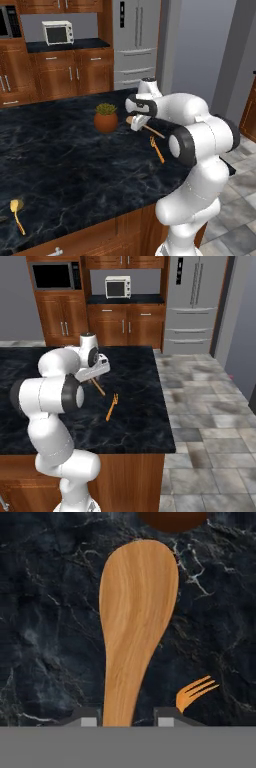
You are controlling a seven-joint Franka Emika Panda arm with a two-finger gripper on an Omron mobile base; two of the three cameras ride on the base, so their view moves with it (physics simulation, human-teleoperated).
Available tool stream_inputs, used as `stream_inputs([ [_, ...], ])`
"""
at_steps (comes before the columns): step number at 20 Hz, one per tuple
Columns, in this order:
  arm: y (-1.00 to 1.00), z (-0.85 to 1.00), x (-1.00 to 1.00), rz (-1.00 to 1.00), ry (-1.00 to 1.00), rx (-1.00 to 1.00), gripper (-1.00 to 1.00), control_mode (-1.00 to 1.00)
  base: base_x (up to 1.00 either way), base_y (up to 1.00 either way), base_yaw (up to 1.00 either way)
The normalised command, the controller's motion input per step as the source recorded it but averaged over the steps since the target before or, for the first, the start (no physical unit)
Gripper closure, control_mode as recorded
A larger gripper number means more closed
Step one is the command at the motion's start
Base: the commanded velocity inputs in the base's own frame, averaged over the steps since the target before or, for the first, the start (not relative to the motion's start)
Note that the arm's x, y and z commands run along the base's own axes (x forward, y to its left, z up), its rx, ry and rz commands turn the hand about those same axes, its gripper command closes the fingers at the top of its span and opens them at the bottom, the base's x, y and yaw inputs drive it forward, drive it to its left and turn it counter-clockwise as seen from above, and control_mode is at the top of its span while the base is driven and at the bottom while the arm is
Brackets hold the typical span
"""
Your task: Organize the utensils by type. Pick up the wooden spoons from the counter and place them in the open cabinet. Then pick up the metallic utensils from the counter and place them in the open drawer.
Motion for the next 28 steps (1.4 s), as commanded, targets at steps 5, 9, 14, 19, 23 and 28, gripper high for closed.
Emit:
stream_inputs([
  [5, 0.05, 0.46, -0.54, 0.22, -0.15, -0.06, 1.0, -1.0, 0.0, 0.0, 0.0],
  [9, 0.04, 0.43, -0.54, 0.23, -0.19, -0.08, 1.0, -1.0, 0.0, 0.0, 0.0],
  [14, 0.0, 0.41, -0.58, 0.23, -0.27, -0.09, 1.0, -1.0, 0.0, 0.0, 0.0],
  [19, 0.0, 0.4, -0.55, 0.19, -0.32, -0.1, 1.0, -1.0, 0.0, 0.0, 0.0],
  [23, 0.0, 0.39, -0.56, 0.18, -0.34, -0.09, 1.0, -1.0, 0.0, 0.0, 0.0],
  [28, 0.0, 0.4, -0.56, 0.17, -0.33, -0.09, 1.0, -1.0, 0.0, 0.0, 0.0],
])
